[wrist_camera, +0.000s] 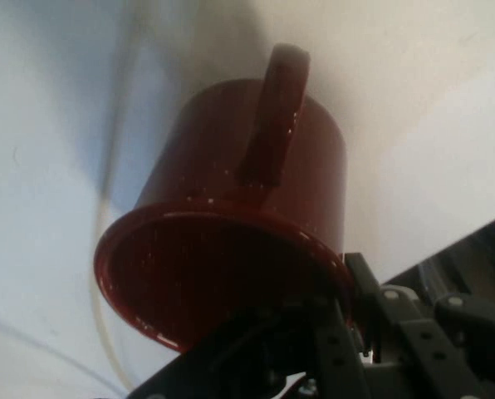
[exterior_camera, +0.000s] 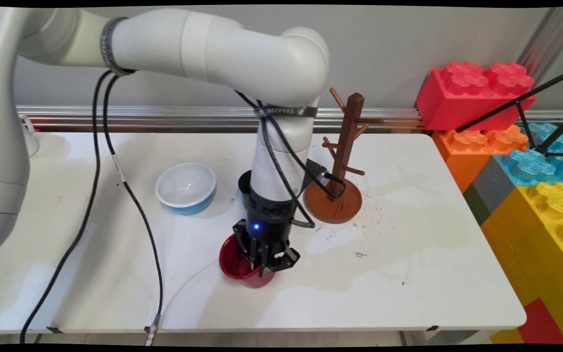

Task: Place the picked object on the table

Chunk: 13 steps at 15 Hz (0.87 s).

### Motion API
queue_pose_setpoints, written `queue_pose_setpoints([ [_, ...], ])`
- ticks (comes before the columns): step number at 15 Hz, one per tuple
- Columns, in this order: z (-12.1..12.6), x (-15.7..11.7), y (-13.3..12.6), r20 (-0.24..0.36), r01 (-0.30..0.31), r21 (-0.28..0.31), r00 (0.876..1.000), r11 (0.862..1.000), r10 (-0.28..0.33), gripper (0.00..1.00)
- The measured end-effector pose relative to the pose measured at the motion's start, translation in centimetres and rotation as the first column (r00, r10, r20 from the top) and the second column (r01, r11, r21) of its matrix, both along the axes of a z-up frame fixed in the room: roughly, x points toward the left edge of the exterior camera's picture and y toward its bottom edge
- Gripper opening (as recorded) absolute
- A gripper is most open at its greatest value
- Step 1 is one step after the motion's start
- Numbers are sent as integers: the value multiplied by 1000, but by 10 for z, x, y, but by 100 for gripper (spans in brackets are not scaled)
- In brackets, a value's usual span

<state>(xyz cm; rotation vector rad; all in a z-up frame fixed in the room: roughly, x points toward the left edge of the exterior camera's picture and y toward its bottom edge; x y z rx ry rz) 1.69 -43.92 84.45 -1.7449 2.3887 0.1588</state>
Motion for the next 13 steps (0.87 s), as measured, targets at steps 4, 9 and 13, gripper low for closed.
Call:
queue_pose_setpoints([
  [4, -12, -5, -12, 23, 6, 10, 1000, 1000, -7, 0],
  [9, -20, -7, -23, 34, 18, 5, 999, 1000, -18, 100],
  [13, -20, -8, -28, 30, 35, -12, 999, 999, -35, 100],
])
